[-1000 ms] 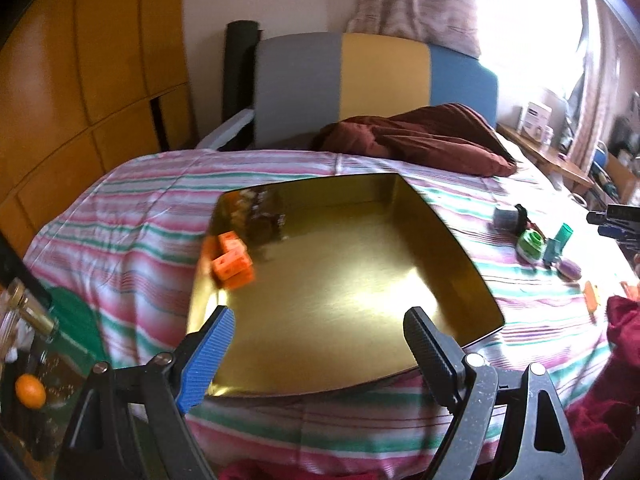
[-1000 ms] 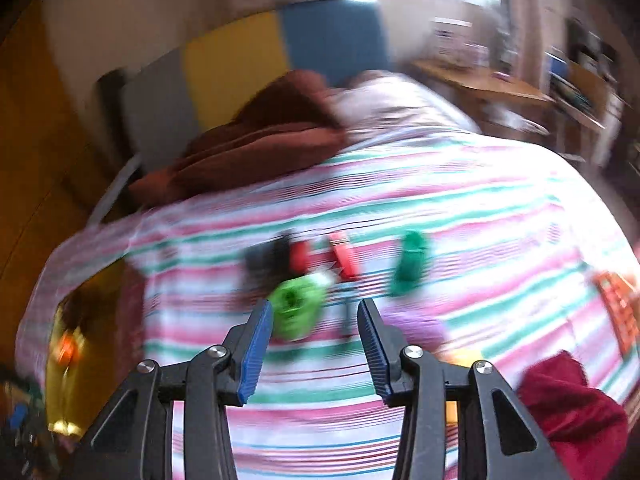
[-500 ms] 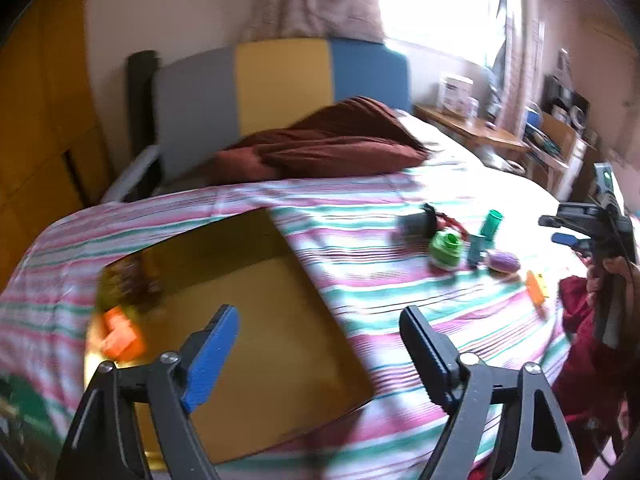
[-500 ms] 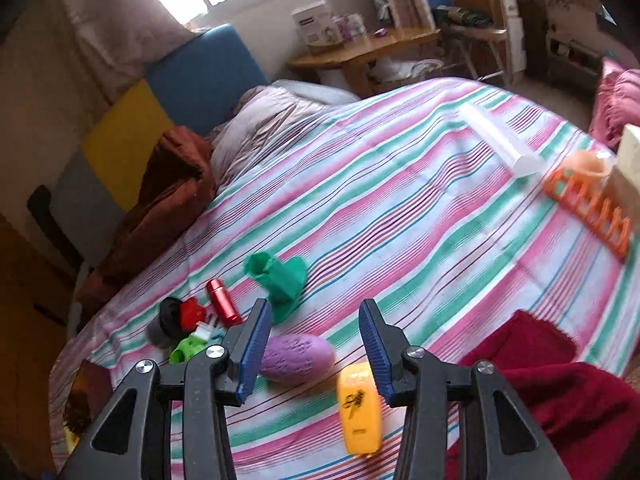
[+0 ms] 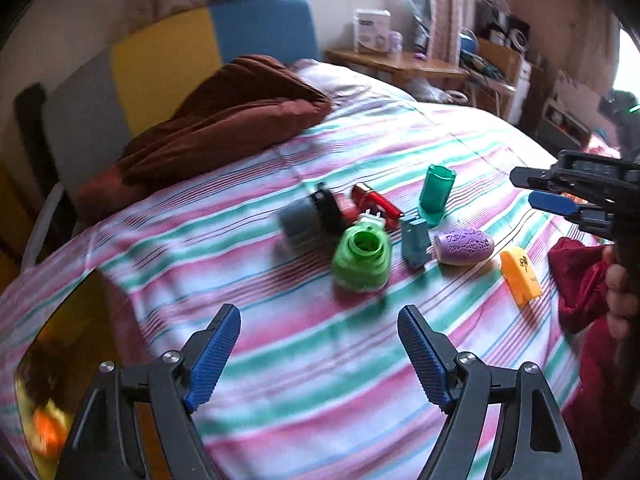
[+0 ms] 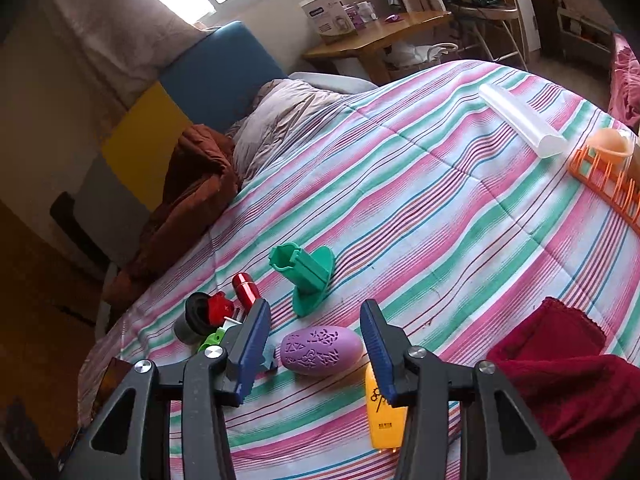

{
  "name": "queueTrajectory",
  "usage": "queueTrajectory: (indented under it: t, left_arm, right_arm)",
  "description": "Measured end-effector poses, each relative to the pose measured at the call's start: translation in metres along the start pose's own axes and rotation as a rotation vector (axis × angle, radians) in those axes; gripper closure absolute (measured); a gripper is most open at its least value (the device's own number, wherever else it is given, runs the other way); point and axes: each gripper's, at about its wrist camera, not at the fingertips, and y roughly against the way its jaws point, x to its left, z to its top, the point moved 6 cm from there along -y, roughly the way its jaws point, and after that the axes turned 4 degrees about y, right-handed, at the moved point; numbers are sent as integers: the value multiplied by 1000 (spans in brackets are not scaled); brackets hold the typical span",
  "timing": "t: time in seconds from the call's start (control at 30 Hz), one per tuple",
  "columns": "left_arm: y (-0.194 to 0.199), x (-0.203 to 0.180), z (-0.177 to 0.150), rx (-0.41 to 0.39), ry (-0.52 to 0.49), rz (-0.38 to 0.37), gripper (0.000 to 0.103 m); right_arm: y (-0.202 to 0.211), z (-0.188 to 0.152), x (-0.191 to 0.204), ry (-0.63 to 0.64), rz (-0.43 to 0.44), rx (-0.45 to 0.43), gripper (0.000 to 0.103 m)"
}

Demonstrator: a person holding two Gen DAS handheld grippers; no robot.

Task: Organize rigid objects
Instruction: 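Grasp the green plug-shaped object with the left tool while the right tool approaches the yellow case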

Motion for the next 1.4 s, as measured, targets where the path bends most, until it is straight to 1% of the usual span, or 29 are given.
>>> queueTrajectory:
  t: [0.23, 0.33, 0.37, 0.47, 0.53, 0.57, 0.6, 0.63, 0.7, 0.73, 0.8, 0.93, 1.03, 1.1, 1.13, 1.2, 1.27, 1.37, 1.4]
  left_arm:
    - [-52, -22, 27, 53, -87, -12, 21]
    - [-74, -28, 32, 93, -115, -12, 21]
    - [-83, -30, 32, 112, -132, -8, 19]
    - [-100, -30, 33, 135, -150, 13, 19]
    - [-106, -29, 35, 136, -138, 0, 20]
    - [-109, -30, 36, 136, -131, -10, 26]
    - [-110, -30, 36, 137, -126, -28, 34]
    - [-111, -34, 34, 152, -121, -71, 49]
    - [-107, -37, 29, 142, -132, -57, 50]
    - [-103, -39, 23, 137, -133, -64, 50]
    - [-90, -40, 9, 128, -103, -81, 50]
    - [-60, -41, -26, 108, -56, -91, 50]
    - [-38, -46, -54, 91, -56, -87, 50]
    - [-27, -47, -65, 80, -55, -77, 50]
    - [-20, -46, -74, 71, -38, -66, 50]
    - [-12, -44, -85, 62, -9, -65, 50]
    - [-3, -40, -96, 58, 11, -66, 50]
    - [8, -38, -106, 51, 17, -66, 50]
    - [10, -36, -109, 47, 18, -66, 50]
  right_arm:
    - [1, 2, -6, -56, 57, -5, 56]
    - [-1, 1, -5, -58, 76, 4, 56]
    - [-1, 1, -4, -60, 82, 6, 55]
    - [-1, 1, -4, -66, 93, 5, 54]
    - [-1, 1, -2, -60, 93, 7, 51]
    - [-2, 0, -2, -57, 95, 10, 51]
    - [-2, 0, -1, -55, 95, 13, 51]
    - [-3, 0, -1, -52, 92, 14, 51]
    - [-2, 0, -2, -54, 91, 9, 51]
    - [-1, 1, -3, -61, 92, 6, 51]
    - [0, 1, -7, -80, 94, 2, 51]
    - [-1, 2, -12, -114, 100, 3, 51]
    - [-3, 1, -14, -128, 106, 16, 51]
    - [-8, -2, -13, -124, 105, 47, 51]
    - [-10, -3, -11, -120, 102, 55, 51]
    - [-12, -4, -10, -108, 94, 66, 51]
    - [-17, -7, -8, -105, 86, 97, 51]
    - [-29, -15, -6, -99, 74, 196, 51]
    - [-28, -14, -5, -92, 83, 215, 51]
